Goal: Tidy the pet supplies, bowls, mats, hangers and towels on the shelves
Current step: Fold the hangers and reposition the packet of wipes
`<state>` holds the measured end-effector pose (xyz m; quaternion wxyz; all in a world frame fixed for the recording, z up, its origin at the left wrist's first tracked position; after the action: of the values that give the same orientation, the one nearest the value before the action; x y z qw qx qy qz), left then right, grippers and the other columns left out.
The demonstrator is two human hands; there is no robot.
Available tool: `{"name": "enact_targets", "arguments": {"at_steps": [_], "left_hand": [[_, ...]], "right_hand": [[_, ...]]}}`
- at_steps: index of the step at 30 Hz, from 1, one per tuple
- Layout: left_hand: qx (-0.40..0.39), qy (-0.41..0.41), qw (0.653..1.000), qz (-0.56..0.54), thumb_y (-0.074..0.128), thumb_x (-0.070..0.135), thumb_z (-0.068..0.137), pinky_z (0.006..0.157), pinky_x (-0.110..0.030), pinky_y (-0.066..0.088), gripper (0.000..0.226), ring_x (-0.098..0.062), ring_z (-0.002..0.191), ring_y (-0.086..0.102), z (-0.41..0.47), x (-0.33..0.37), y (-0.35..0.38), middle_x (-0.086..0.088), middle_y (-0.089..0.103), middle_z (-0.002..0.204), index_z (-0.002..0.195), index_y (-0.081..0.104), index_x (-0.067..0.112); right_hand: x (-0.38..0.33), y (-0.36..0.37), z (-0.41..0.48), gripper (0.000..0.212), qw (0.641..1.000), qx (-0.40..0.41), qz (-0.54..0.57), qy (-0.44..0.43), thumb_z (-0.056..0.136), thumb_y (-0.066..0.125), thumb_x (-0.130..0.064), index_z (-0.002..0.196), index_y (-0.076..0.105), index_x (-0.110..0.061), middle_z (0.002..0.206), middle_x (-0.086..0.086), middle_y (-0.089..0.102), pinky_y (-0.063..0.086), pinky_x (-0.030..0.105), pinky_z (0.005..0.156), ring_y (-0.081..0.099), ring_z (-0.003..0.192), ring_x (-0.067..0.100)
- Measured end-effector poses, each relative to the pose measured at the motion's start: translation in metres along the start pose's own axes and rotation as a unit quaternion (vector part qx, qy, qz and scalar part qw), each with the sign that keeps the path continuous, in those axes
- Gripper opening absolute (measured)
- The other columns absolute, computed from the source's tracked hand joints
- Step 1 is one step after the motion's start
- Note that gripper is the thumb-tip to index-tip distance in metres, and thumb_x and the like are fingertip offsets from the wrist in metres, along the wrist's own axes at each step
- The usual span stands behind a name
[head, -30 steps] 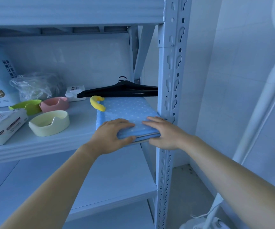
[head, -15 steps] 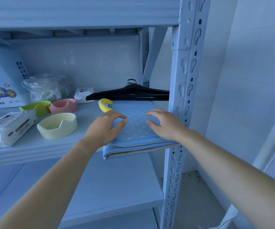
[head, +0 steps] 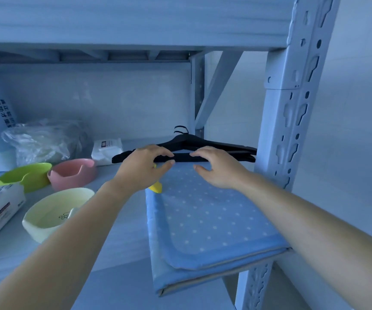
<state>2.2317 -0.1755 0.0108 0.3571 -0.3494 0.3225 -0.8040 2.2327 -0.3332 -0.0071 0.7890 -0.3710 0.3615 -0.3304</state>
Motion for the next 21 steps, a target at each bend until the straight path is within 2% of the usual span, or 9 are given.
{"name": "enact_targets", "arguments": {"at_steps": [3, 7, 11, 14, 17, 21], "left_hand": [[-0.019, -0.001, 1.0, 0.006, 0.057, 0.043, 0.085, 0.068, -0.024, 0.043, 0.017, -0.007, 0.086, 0.056, 0.027, -0.022, 0.003, 0.019, 0.058, 0.094, 0.101, 0.062, 0.04], [-0.048, 0.014, 0.998, 0.026, 0.059, 0.041, 0.084, 0.081, -0.029, 0.047, 0.019, -0.007, 0.095, 0.053, 0.057, -0.049, 0.007, 0.017, 0.057, 0.104, 0.103, 0.061, 0.04], [-0.095, 0.024, 0.994, 0.057, 0.06, 0.047, 0.082, 0.085, -0.029, 0.044, 0.021, -0.007, 0.102, 0.049, 0.078, -0.071, 0.02, 0.017, 0.053, 0.106, 0.103, 0.059, 0.043], [-0.146, 0.024, 0.987, 0.06, 0.064, 0.05, 0.078, 0.089, -0.026, 0.039, 0.032, -0.01, 0.11, 0.047, 0.087, -0.088, 0.037, 0.012, 0.047, 0.121, 0.108, 0.058, 0.041], [-0.197, 0.019, 0.978, 0.073, 0.067, 0.052, 0.076, 0.092, -0.024, 0.035, 0.049, -0.014, 0.12, 0.044, 0.089, -0.106, 0.053, 0.006, 0.032, 0.139, 0.121, 0.053, 0.039], [-0.241, 0.028, 0.968, 0.067, 0.064, 0.056, 0.077, 0.101, -0.031, 0.037, 0.066, -0.016, 0.125, 0.041, 0.093, -0.12, 0.063, 0.004, 0.039, 0.136, 0.135, 0.039, 0.037]], "right_hand": [[0.005, 0.005, 0.028, 0.041, 1.0, -0.001, -0.007, 0.004, 0.091, 0.053, -0.032, 0.13, 0.05, -0.02, 0.134, -0.006, 0.049, 0.039, 0.027, 0.1, 0.046, 0.122, 0.011], [0.013, 0.019, 0.06, 0.043, 0.999, -0.024, -0.037, 0.014, 0.091, 0.053, -0.033, 0.132, 0.048, -0.02, 0.134, -0.005, 0.048, 0.039, 0.027, 0.097, 0.047, 0.12, 0.013], [0.021, 0.035, 0.08, 0.049, 0.996, -0.061, -0.06, 0.025, 0.089, 0.056, -0.036, 0.135, 0.045, -0.02, 0.136, -0.003, 0.048, 0.037, 0.026, 0.099, 0.045, 0.123, 0.014], [0.023, 0.052, 0.092, 0.054, 0.991, -0.096, -0.088, 0.026, 0.088, 0.058, -0.038, 0.137, 0.043, -0.02, 0.139, -0.002, 0.046, 0.036, 0.028, 0.101, 0.043, 0.125, 0.016], [0.023, 0.067, 0.105, 0.057, 0.984, -0.125, -0.124, 0.025, 0.088, 0.059, -0.038, 0.139, 0.041, -0.019, 0.141, 0.0, 0.044, 0.036, 0.031, 0.104, 0.041, 0.128, 0.018], [0.03, 0.084, 0.116, 0.051, 0.974, -0.176, -0.136, 0.051, 0.088, 0.06, -0.035, 0.133, 0.047, -0.016, 0.13, 0.005, 0.054, 0.042, 0.036, 0.098, 0.05, 0.118, 0.023]]}}
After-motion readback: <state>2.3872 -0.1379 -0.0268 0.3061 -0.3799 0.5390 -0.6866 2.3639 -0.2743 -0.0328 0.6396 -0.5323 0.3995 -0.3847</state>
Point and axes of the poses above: each hand's wrist, its own z-axis towards the middle knuckle, its own y-axis out of the palm, x = y × z, the point moved 10 cm from there along z, towards the middle knuckle
